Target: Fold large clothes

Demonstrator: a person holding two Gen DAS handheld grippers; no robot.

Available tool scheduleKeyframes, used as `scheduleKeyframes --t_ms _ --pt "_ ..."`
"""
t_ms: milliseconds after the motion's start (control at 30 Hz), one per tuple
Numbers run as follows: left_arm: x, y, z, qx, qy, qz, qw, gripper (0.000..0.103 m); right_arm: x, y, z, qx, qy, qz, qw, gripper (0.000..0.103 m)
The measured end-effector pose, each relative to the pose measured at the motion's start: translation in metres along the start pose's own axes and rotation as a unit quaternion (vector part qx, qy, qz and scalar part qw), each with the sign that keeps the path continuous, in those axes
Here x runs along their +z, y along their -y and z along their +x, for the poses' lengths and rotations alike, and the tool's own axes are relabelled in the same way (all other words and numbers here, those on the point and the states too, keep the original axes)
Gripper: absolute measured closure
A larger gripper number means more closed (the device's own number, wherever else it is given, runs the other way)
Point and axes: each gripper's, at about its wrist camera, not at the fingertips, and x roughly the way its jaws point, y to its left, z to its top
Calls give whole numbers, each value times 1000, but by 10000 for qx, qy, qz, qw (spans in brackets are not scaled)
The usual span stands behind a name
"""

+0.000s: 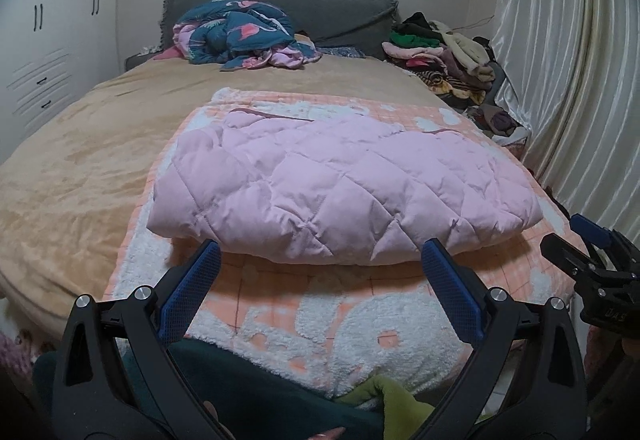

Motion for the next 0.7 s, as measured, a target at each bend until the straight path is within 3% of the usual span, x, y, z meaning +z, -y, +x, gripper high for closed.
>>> scheduleKeyframes --t_ms 700 --pt "0 -2 -1 35 -10 -31 10000 9 0 3 3 23 -27 18 10000 4"
